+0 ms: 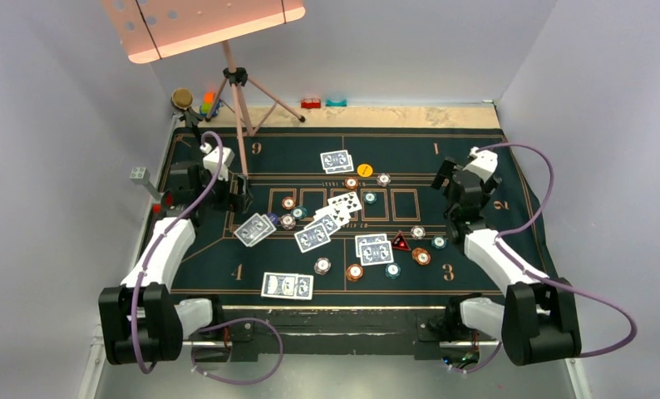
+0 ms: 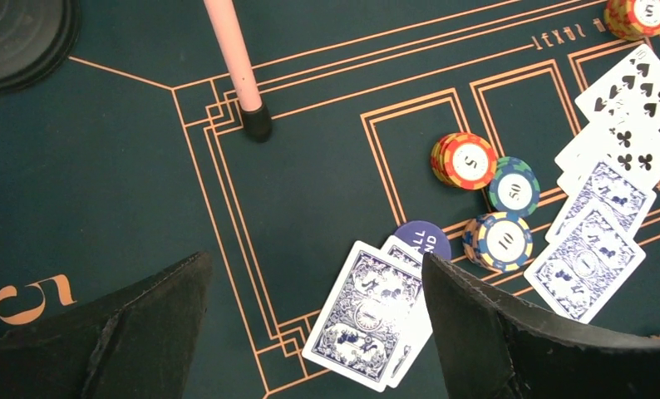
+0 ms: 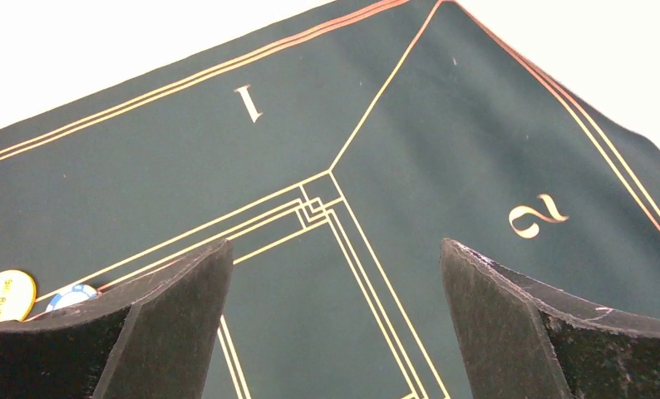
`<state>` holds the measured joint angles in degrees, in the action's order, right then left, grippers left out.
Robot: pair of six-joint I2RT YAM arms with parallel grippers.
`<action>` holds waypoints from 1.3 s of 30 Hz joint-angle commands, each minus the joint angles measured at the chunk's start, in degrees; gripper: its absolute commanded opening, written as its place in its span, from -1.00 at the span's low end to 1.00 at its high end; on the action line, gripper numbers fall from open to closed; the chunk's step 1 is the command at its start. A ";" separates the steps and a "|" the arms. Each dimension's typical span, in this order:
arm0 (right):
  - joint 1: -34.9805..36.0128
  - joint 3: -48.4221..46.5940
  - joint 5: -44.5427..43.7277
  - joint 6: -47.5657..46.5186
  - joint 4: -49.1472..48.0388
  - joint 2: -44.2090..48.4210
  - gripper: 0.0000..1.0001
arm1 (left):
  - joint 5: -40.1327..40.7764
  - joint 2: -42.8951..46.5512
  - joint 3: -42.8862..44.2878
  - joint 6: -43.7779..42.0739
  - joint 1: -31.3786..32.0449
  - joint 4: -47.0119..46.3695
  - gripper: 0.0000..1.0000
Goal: Distribute texas hold em gaming equipment
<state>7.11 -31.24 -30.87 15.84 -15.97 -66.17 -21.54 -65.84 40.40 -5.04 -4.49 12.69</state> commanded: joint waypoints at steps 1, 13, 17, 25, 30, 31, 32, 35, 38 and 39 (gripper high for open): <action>0.09 3.22 0.04 -7.88 -19.19 -1.18 0.97 | 1.02 -1.90 -2.27 1.67 -0.43 -9.42 0.99; -0.13 5.54 2.51 -13.17 -31.77 -7.76 0.89 | 1.15 -8.23 -8.77 3.31 -0.38 -39.17 0.99; -0.38 3.49 -0.85 -12.45 -33.39 -10.97 0.96 | 1.25 -10.20 -11.35 3.62 -0.33 -45.42 0.99; -0.70 8.55 -3.00 -10.69 -42.46 -12.19 0.97 | 2.18 -12.73 -26.27 4.39 -0.22 -75.27 0.99; -5.22 4.23 8.08 -10.00 -34.75 -13.55 0.97 | 3.68 -12.34 -26.01 4.50 -0.17 -72.77 0.99; -5.34 3.48 8.41 -10.47 -33.66 -13.58 0.97 | 5.23 -11.13 -23.22 4.59 -0.16 -65.76 0.99; -5.29 3.76 8.08 -10.98 -33.87 -13.32 0.97 | 6.42 -11.00 -22.26 4.42 0.08 -63.61 0.99; -5.03 6.67 7.32 -11.22 -37.52 -12.01 0.75 | 6.40 -11.31 -23.88 4.48 0.29 -67.07 0.99; -4.96 9.71 6.47 -10.87 -42.31 -10.98 0.67 | 5.90 -11.85 -23.51 4.54 0.28 -67.78 0.99; -4.96 9.44 6.44 -10.89 -42.23 -11.10 0.61 | 5.88 -11.63 -23.12 4.34 0.33 -67.18 0.99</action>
<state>1.96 -23.38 -24.69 4.86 -52.34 -79.18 -15.92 -77.71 15.92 -1.48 -4.43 -51.75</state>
